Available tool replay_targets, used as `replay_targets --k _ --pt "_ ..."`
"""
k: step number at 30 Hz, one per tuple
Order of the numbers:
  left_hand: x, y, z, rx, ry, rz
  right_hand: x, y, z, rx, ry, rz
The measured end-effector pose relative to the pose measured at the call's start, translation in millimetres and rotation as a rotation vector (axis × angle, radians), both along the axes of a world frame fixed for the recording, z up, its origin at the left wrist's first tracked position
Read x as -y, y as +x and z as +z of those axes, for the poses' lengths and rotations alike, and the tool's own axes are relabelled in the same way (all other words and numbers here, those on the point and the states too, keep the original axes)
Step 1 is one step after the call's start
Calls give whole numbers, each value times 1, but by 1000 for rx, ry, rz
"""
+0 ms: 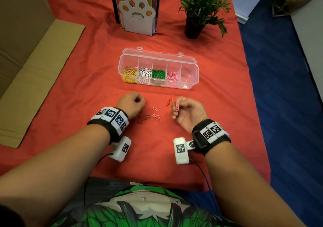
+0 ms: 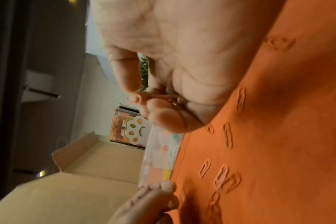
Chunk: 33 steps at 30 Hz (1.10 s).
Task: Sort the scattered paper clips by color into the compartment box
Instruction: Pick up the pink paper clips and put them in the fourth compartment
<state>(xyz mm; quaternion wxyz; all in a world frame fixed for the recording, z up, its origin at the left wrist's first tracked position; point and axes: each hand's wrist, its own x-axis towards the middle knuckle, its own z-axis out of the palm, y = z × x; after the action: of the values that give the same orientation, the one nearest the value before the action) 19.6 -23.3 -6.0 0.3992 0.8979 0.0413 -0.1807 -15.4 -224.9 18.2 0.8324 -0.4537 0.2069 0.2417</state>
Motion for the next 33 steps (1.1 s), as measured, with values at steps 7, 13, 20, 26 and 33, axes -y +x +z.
replay_targets --k 7,13,20,26,33 --pt "-19 3 -8 -16 190 -8 -22 9 -5 -218 -42 -1" --pt "-22 -1 -3 -100 200 -63 -37 5 -16 73 -970 407" --pt "-13 11 1 209 450 -51 -55 2 -21 423 -1557 686" --pt "-9 19 -4 166 502 -208 -63 -1 -16 551 -1693 764" --pt "-3 14 4 23 108 -89 -43 5 -19 487 -1640 742"
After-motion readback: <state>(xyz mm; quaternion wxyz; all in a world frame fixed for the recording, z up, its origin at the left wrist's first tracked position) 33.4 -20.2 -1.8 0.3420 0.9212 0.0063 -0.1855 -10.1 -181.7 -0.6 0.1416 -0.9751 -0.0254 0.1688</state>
